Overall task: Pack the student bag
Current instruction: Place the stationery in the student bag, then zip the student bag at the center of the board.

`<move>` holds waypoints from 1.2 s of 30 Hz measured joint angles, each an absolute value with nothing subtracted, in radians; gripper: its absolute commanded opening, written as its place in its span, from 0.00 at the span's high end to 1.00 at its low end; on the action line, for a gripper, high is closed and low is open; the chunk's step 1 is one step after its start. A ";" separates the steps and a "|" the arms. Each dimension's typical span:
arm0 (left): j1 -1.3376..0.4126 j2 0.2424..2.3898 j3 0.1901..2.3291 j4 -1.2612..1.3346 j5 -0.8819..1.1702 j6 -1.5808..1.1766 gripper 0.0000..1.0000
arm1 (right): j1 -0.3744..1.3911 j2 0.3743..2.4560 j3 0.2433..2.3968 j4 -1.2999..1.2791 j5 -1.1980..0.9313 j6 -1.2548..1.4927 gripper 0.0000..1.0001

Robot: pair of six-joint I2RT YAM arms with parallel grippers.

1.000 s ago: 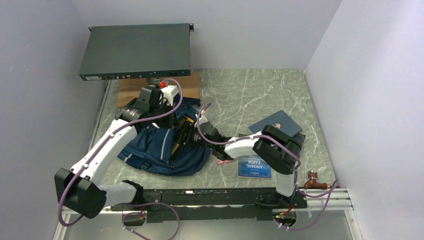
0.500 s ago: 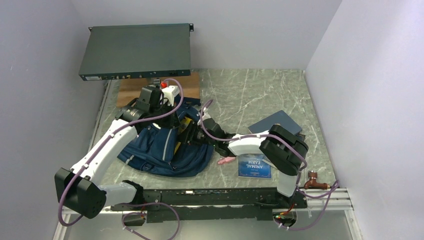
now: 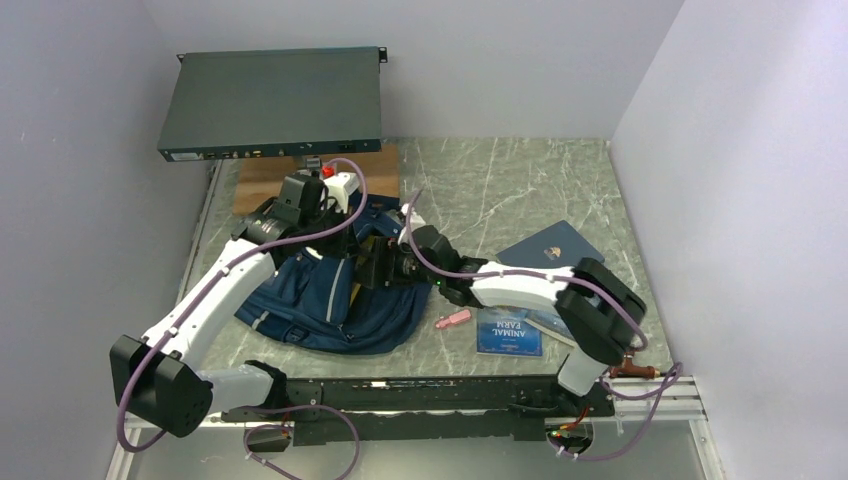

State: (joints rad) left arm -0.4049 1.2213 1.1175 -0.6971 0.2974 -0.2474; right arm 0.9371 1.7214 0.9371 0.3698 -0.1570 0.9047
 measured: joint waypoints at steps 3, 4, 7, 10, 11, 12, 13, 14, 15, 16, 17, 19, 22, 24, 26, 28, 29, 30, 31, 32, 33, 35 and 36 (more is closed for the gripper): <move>-0.405 1.221 1.117 -0.694 0.297 -0.247 1.00 | 0.941 1.604 0.912 0.287 -0.147 0.807 0.13; -0.405 1.222 1.117 -0.693 0.295 -0.247 1.00 | 0.945 1.562 0.894 0.273 -0.139 0.773 0.14; -0.405 1.224 1.117 -0.693 0.290 -0.247 1.00 | 0.976 1.442 0.827 0.245 -0.082 0.673 0.14; -0.405 1.230 1.117 -0.692 0.291 -0.247 1.00 | 1.110 1.403 0.787 0.238 0.031 0.579 0.19; -0.405 1.232 1.117 -0.692 0.291 -0.247 1.00 | 1.170 1.410 0.783 0.236 0.077 0.548 0.21; -0.405 1.235 1.117 -0.692 0.291 -0.247 1.00 | 1.213 1.422 0.782 0.236 0.111 0.526 0.23; -0.405 1.235 1.117 -0.691 0.291 -0.247 1.00 | 1.267 1.440 0.782 0.241 0.157 0.502 0.25; -0.405 1.237 1.117 -0.692 0.291 -0.247 1.00 | 1.313 1.460 0.783 0.244 0.194 0.480 0.28; -0.405 1.238 1.117 -0.692 0.291 -0.247 1.00 | 1.355 1.485 0.786 0.246 0.236 0.459 0.31; -0.405 1.239 1.117 -0.691 0.291 -0.247 1.00 | 1.386 1.514 0.797 0.244 0.275 0.442 0.34; -0.405 1.239 1.117 -0.691 0.290 -0.247 1.00 | 1.411 1.549 0.816 0.236 0.316 0.426 0.35; -0.405 1.239 1.117 -0.692 0.290 -0.247 1.00 | 1.444 1.624 0.878 0.215 0.392 0.403 0.40; -0.405 1.239 1.117 -0.691 0.291 -0.247 1.00 | 1.470 1.717 0.979 0.187 0.477 0.375 0.45; -0.405 1.239 1.117 -0.691 0.291 -0.247 1.00 | 1.483 1.759 1.029 0.183 0.519 0.354 0.48; -0.405 1.240 1.117 -0.691 0.292 -0.247 1.00 | 1.491 1.786 1.060 0.178 0.550 0.335 0.51; -0.405 1.241 1.117 -0.691 0.294 -0.247 1.00 | 1.495 1.818 1.095 0.167 0.572 0.321 0.55; -0.405 1.241 1.117 -0.691 0.295 -0.248 1.00 | 1.498 1.836 1.115 0.161 0.579 0.315 0.56; -0.405 1.241 1.117 -0.691 0.295 -0.248 1.00 | 1.500 1.851 1.131 0.157 0.587 0.309 0.57; -0.405 1.241 1.117 -0.691 0.295 -0.248 1.00 | 1.502 1.868 1.148 0.149 0.596 0.305 0.59; -0.405 1.241 1.117 -0.691 0.295 -0.248 1.00 | 1.503 1.880 1.162 0.140 0.604 0.301 0.60; -0.405 1.242 1.117 -0.692 0.295 -0.248 1.00 | 1.507 1.893 1.176 0.126 0.617 0.296 0.60; -0.405 1.246 1.117 -0.692 0.295 -0.248 1.00 | 1.514 1.909 1.193 0.102 0.642 0.294 0.61; -0.405 1.248 1.117 -0.691 0.296 -0.248 1.00 | 1.516 1.913 1.198 0.094 0.652 0.294 0.63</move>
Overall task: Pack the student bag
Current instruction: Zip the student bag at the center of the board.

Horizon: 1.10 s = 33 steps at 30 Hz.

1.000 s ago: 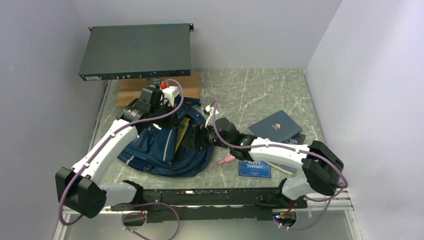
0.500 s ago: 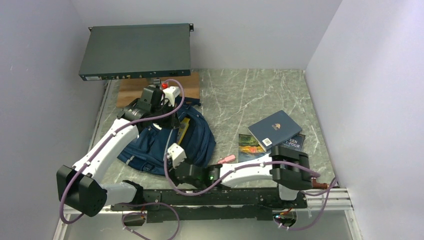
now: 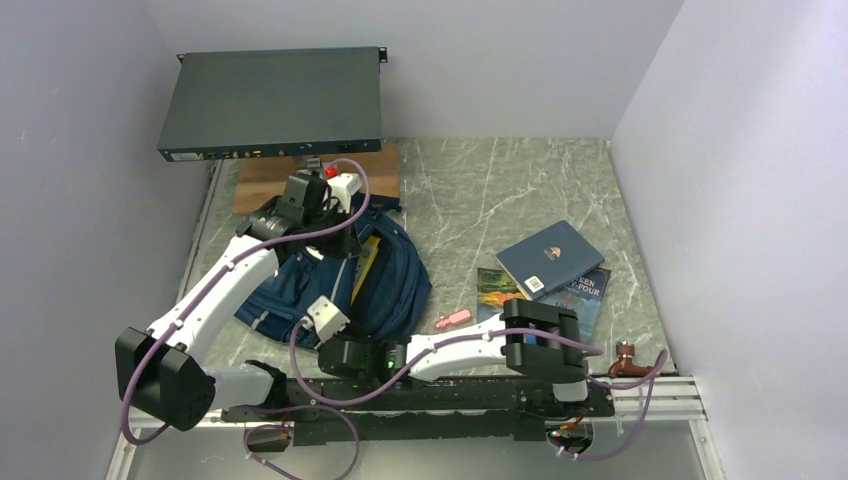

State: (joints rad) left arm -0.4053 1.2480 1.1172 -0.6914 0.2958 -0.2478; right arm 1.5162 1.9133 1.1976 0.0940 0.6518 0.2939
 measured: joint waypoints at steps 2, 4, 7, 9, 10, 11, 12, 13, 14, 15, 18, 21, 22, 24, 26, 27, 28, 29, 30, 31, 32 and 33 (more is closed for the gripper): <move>-0.405 1.253 1.117 -0.690 0.299 -0.248 1.00 | 1.520 1.924 1.209 0.066 0.676 0.295 0.64; -0.405 1.254 1.117 -0.687 0.299 -0.248 1.00 | 1.521 1.937 1.217 0.043 0.691 0.297 0.66; -0.405 1.254 1.117 -0.687 0.298 -0.248 1.00 | 1.522 1.963 1.230 0.016 0.712 0.299 0.81; -0.405 1.256 1.117 -0.688 0.298 -0.249 1.00 | 1.522 1.971 1.230 0.016 0.726 0.296 0.95; -0.405 1.256 1.117 -0.688 0.298 -0.249 0.99 | 1.522 1.973 1.230 0.016 0.730 0.290 1.00; -0.405 1.256 1.117 -0.688 0.297 -0.249 0.92 | 1.522 1.974 1.230 0.019 0.741 0.291 1.00; -0.405 1.257 1.117 -0.688 0.297 -0.250 0.82 | 1.522 1.975 1.229 0.026 0.748 0.286 1.00; -0.405 1.257 1.116 -0.686 0.298 -0.252 0.70 | 1.523 1.975 1.224 0.037 0.751 0.281 1.00; -0.405 1.256 1.114 -0.683 0.299 -0.255 0.58 | 1.523 1.974 1.211 0.060 0.754 0.275 1.00; -0.405 1.253 1.107 -0.673 0.305 -0.260 0.47 | 1.524 1.968 1.181 0.105 0.751 0.264 1.00; -0.405 1.213 1.055 -0.635 0.313 -0.303 0.13 | 1.526 1.943 1.089 0.214 0.733 0.233 1.00; -0.405 1.141 1.021 -0.655 0.280 -0.321 0.01 | 1.526 1.906 1.017 0.290 0.720 0.207 1.00; -0.405 1.108 1.016 -0.668 0.255 -0.332 0.00 | 1.526 1.894 0.999 0.310 0.714 0.201 1.00; -0.403 1.038 1.013 -0.703 0.188 -0.352 0.00 | 1.526 1.880 0.979 0.340 0.704 0.189 1.00; -0.396 0.963 1.013 -0.745 0.110 -0.382 0.02 | 1.525 1.878 0.968 0.363 0.696 0.181 1.00; -0.392 0.925 1.011 -0.769 0.068 -0.403 0.06 | 1.522 1.878 0.962 0.374 0.693 0.179 1.00; -0.387 0.883 1.002 -0.791 0.025 -0.435 0.09 | 1.521 1.878 0.955 0.385 0.687 0.178 1.00; -0.384 0.856 0.989 -0.804 0.006 -0.458 0.14 | 1.520 1.877 0.950 0.393 0.682 0.178 1.00; -0.379 0.813 0.959 -0.804 -0.015 -0.490 0.21 | 1.519 1.877 0.945 0.402 0.676 0.175 1.00; -0.377 0.768 0.910 -0.796 -0.025 -0.525 0.30 | 1.518 1.876 0.940 0.411 0.672 0.174 1.00; -0.375 0.725 0.854 -0.794 -0.030 -0.564 0.37 | 1.518 1.874 0.937 0.416 0.670 0.174 1.00; -0.374 0.686 0.789 -0.795 -0.032 -0.603 0.43 | 1.516 1.871 0.933 0.421 0.667 0.173 1.00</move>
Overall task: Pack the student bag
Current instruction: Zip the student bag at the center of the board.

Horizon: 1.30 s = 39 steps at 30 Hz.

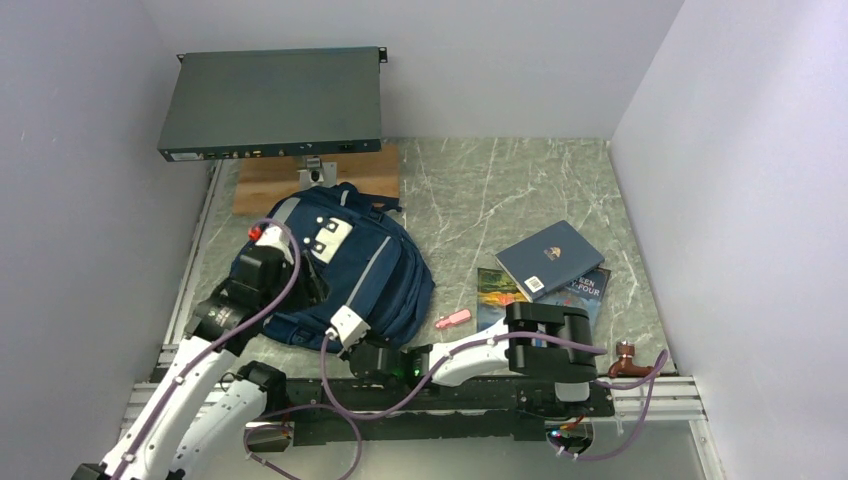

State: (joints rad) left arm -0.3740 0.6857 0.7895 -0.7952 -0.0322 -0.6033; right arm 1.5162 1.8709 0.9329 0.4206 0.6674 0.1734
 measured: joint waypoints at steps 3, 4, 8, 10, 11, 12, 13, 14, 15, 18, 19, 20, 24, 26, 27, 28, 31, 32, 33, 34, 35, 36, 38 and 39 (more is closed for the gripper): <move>-0.374 0.665 0.658 -0.783 -0.030 -0.694 0.64 | 1.515 1.860 0.926 0.425 0.654 0.173 1.00; -0.373 0.671 0.622 -0.774 -0.027 -0.721 0.71 | 1.515 1.858 0.926 0.424 0.651 0.173 1.00; -0.371 0.712 0.545 -0.730 -0.012 -0.786 0.82 | 1.514 1.845 0.926 0.406 0.645 0.176 1.00; -0.371 0.717 0.523 -0.708 -0.008 -0.809 0.83 | 1.514 1.836 0.925 0.397 0.641 0.176 1.00; -0.371 0.719 0.516 -0.700 -0.008 -0.818 0.83 | 1.514 1.832 0.924 0.389 0.641 0.176 1.00; -0.371 0.719 0.512 -0.697 -0.011 -0.828 0.83 | 1.514 1.830 0.924 0.381 0.641 0.177 1.00; -0.372 0.719 0.510 -0.695 -0.017 -0.834 0.84 | 1.514 1.828 0.924 0.374 0.640 0.179 1.00; -0.372 0.720 0.508 -0.692 -0.025 -0.841 0.84 | 1.514 1.824 0.924 0.364 0.637 0.182 1.00; -0.371 0.720 0.505 -0.686 -0.031 -0.848 0.85 | 1.514 1.819 0.923 0.354 0.635 0.184 1.00; -0.371 0.731 0.492 -0.673 -0.067 -0.865 0.88 | 1.514 1.794 0.917 0.327 0.626 0.186 1.00; -0.372 0.740 0.491 -0.672 -0.080 -0.874 0.88 | 1.514 1.785 0.917 0.311 0.623 0.186 1.00; -0.371 0.751 0.490 -0.667 -0.092 -0.882 0.88 | 1.514 1.777 0.917 0.292 0.622 0.187 1.00; -0.371 0.772 0.476 -0.652 -0.116 -0.894 0.89 | 1.512 1.758 0.917 0.218 0.613 0.194 1.00; -0.371 0.775 0.473 -0.648 -0.125 -0.898 0.88 | 1.507 1.753 0.918 0.186 0.595 0.199 1.00; -0.370 0.775 0.470 -0.646 -0.128 -0.900 0.86 | 1.505 1.752 0.921 0.171 0.583 0.201 1.00; -0.369 0.775 0.468 -0.646 -0.130 -0.900 0.84 | 1.503 1.752 0.923 0.163 0.569 0.202 1.00; -0.366 0.771 0.468 -0.650 -0.125 -0.900 0.74 | 1.494 1.749 0.924 0.159 0.535 0.202 1.00; -0.364 0.768 0.471 -0.656 -0.119 -0.900 0.67 | 1.491 1.747 0.923 0.159 0.522 0.202 1.00; -0.362 0.764 0.479 -0.669 -0.109 -0.899 0.50 | 1.489 1.746 0.923 0.160 0.514 0.202 1.00; -0.360 0.756 0.490 -0.688 -0.093 -0.900 0.36 | 1.487 1.745 0.921 0.165 0.506 0.202 1.00; -0.358 0.746 0.503 -0.709 -0.075 -0.904 0.25 | 1.483 1.744 0.920 0.170 0.492 0.202 1.00; -0.357 0.734 0.515 -0.730 -0.056 -0.909 0.19 | 1.481 1.744 0.920 0.175 0.484 0.203 1.00; -0.357 0.696 0.536 -0.772 -0.013 -0.944 0.14 | 1.474 1.744 0.920 0.186 0.464 0.203 1.00; -0.357 0.678 0.542 -0.789 0.006 -0.965 0.14 | 1.472 1.744 0.920 0.191 0.459 0.203 1.00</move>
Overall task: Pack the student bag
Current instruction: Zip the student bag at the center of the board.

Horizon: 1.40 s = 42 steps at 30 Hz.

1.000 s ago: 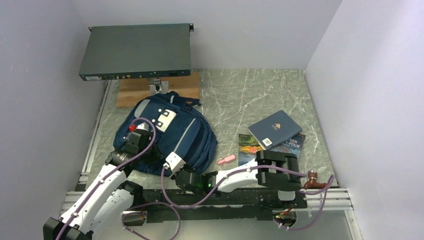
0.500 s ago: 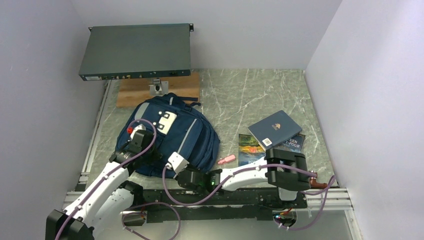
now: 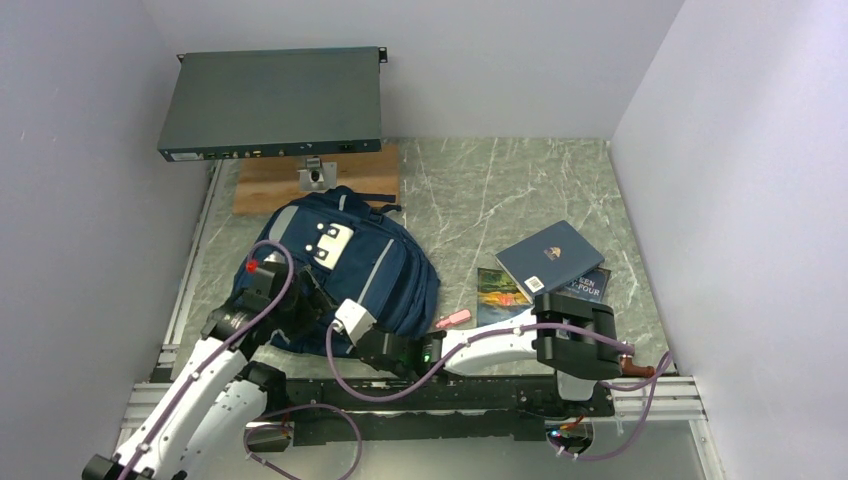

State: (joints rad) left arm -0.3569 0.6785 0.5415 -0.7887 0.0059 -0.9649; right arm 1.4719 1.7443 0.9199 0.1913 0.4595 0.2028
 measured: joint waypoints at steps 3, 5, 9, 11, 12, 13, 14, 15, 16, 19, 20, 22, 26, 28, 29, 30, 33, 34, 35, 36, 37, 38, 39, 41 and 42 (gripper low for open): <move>-0.356 0.621 0.541 -0.831 0.076 -1.058 0.24 | 1.469 1.744 0.918 0.210 0.448 0.202 1.00; -0.356 0.596 0.508 -0.810 0.153 -1.128 0.43 | 1.468 1.744 0.913 0.221 0.442 0.202 1.00; -0.356 0.605 0.355 -0.686 0.298 -1.246 0.55 | 1.464 1.744 0.904 0.237 0.427 0.202 1.00; -0.349 0.614 0.295 -0.617 0.346 -1.301 0.62 | 1.464 1.744 0.896 0.228 0.414 0.202 1.00; -0.348 0.614 0.282 -0.596 0.358 -1.317 0.66 | 1.464 1.744 0.889 0.229 0.413 0.202 1.00; -0.348 0.613 0.275 -0.582 0.363 -1.332 0.68 | 1.464 1.744 0.886 0.230 0.412 0.202 1.00; -0.348 0.611 0.269 -0.572 0.365 -1.343 0.69 | 1.464 1.744 0.883 0.233 0.412 0.202 1.00; -0.348 0.607 0.264 -0.563 0.365 -1.353 0.70 | 1.464 1.743 0.881 0.233 0.413 0.202 1.00; -0.348 0.598 0.257 -0.554 0.366 -1.364 0.73 | 1.464 1.740 0.879 0.234 0.413 0.202 1.00; -0.348 0.569 0.236 -0.529 0.366 -1.396 0.83 | 1.464 1.732 0.870 0.234 0.413 0.202 1.00; -0.348 0.560 0.232 -0.523 0.364 -1.402 0.85 | 1.464 1.731 0.869 0.235 0.414 0.202 1.00; -0.348 0.550 0.231 -0.523 0.357 -1.406 0.91 | 1.464 1.731 0.869 0.235 0.417 0.199 1.00; -0.352 0.533 0.242 -0.547 0.333 -1.399 1.00 | 1.464 1.719 0.869 0.223 0.421 0.172 1.00; -0.353 0.524 0.263 -0.574 0.317 -1.390 1.00 | 1.465 1.691 0.868 0.199 0.423 0.149 1.00; -0.353 0.517 0.277 -0.593 0.304 -1.381 1.00 | 1.466 1.674 0.868 0.179 0.427 0.137 1.00; -0.353 0.511 0.286 -0.605 0.293 -1.374 1.00 | 1.465 1.650 0.868 0.154 0.432 0.123 1.00; -0.353 0.492 0.303 -0.635 0.270 -1.360 1.00 | 1.464 1.586 0.868 0.098 0.444 0.079 1.00; -0.353 0.486 0.307 -0.646 0.264 -1.354 1.00 | 1.463 1.565 0.868 0.080 0.446 0.062 1.00; -0.353 0.483 0.310 -0.654 0.264 -1.351 1.00 | 1.461 1.548 0.867 0.067 0.447 0.048 1.00; -0.353 0.481 0.311 -0.659 0.263 -1.348 1.00 | 1.455 1.532 0.864 0.054 0.447 0.036 1.00; -0.353 0.478 0.313 -0.664 0.260 -1.345 1.00 | 1.447 1.517 0.856 0.048 0.447 0.024 1.00; -0.353 0.475 0.313 -0.670 0.257 -1.341 1.00 | 1.436 1.503 0.843 0.045 0.446 0.014 1.00; -0.353 0.472 0.313 -0.677 0.255 -1.335 1.00 | 1.428 1.493 0.831 0.044 0.445 0.007 1.00; -0.353 0.466 0.315 -0.694 0.242 -1.323 1.00 | 1.396 1.471 0.802 0.047 0.435 -0.006 1.00; -0.353 0.461 0.317 -0.703 0.235 -1.319 1.00 | 1.382 1.467 0.795 0.048 0.434 -0.010 1.00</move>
